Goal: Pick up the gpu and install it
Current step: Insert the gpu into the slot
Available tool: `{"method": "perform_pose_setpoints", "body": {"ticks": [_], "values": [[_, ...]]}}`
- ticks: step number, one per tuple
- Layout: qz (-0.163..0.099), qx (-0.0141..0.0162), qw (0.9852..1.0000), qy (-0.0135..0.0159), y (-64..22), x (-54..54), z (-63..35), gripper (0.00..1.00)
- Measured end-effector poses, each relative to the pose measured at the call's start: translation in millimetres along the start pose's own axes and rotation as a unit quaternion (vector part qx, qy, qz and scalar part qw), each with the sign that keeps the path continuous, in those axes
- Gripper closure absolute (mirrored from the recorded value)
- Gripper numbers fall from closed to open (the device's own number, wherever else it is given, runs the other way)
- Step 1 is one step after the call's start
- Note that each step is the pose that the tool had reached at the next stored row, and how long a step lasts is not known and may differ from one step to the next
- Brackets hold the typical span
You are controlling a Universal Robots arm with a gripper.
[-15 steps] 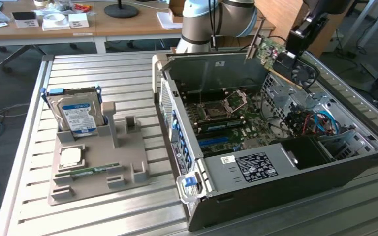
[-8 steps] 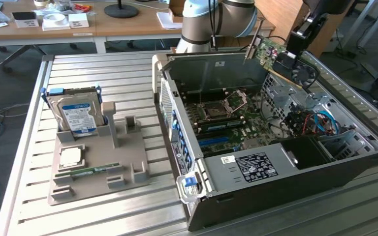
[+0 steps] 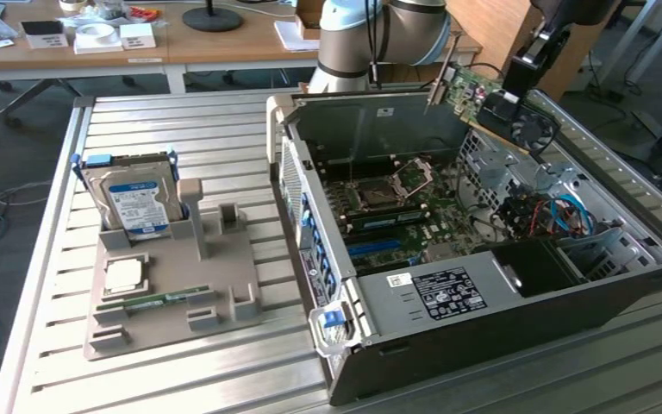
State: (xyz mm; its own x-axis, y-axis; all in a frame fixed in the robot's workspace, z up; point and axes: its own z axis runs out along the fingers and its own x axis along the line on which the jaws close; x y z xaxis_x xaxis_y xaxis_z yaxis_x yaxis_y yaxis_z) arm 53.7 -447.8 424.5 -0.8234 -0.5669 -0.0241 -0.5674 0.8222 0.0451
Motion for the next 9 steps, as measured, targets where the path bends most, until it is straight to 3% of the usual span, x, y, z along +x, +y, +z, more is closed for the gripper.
{"method": "perform_pose_setpoints", "body": {"ticks": [9], "values": [[-0.017,-0.0004,0.9999,0.0007,0.0,0.0,0.1,0.73]]}}
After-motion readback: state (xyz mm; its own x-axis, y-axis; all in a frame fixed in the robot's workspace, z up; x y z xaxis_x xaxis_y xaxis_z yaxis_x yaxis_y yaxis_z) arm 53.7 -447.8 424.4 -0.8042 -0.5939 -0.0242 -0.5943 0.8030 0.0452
